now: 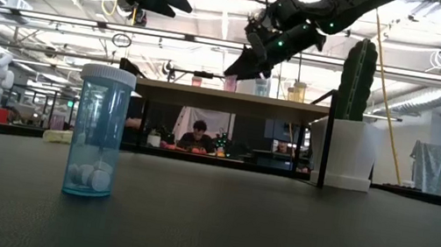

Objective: Pick and place medicine bottles onto shelf by color
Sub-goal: Put the bottom purple pill bottle on the shelf aligned with the other purple pill bottle, then put the right purple pill bottle on the shelf aligned with the other purple pill bottle

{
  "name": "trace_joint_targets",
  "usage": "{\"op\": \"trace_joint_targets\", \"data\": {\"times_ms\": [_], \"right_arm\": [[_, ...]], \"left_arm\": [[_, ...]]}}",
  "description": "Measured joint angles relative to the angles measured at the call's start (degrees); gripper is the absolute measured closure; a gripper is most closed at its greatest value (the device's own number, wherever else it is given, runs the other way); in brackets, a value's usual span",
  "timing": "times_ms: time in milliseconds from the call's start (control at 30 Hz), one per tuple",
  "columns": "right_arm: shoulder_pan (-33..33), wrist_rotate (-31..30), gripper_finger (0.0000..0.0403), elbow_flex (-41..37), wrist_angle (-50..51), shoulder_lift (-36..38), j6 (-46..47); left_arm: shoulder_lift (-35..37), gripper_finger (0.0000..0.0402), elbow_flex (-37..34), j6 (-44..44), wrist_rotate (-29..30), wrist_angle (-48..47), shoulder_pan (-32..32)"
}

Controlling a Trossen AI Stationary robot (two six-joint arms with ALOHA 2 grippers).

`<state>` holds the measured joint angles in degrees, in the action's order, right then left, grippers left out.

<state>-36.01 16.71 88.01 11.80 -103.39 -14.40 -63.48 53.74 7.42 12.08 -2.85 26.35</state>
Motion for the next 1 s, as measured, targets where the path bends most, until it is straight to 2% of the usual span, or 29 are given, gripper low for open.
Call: {"op": "trace_joint_targets", "data": {"times_ms": [200,533,700,900,1000], "right_arm": [[0.2,-1.9,0.0175,0.0,-2.1,5.1,-3.2],[2.2,-2.0,0.0175,0.1,1.3,12.8,-4.0],[4.3,-2.1,0.0175,0.1,4.2,14.8,0.5],[8.4,-14.4,0.0175,0.0,7.7,16.0,2.8],[10.1,-22.1,0.0175,0.0,9.8,19.1,3.6]], "left_arm": [[0.9,0.0048,0.0,-0.2,0.7,0.1,-0.1],[1.0,0.0048,0.0,-3.0,1.5,0.1,-0.6],[0.7,0.0048,0.0,-8.3,1.5,0.4,-1.0],[-9.4,0.0048,0.1,-16.3,1.5,10.4,-0.5],[-15.5,0.0048,3.5,-20.5,2.3,10.9,-0.5]]}}
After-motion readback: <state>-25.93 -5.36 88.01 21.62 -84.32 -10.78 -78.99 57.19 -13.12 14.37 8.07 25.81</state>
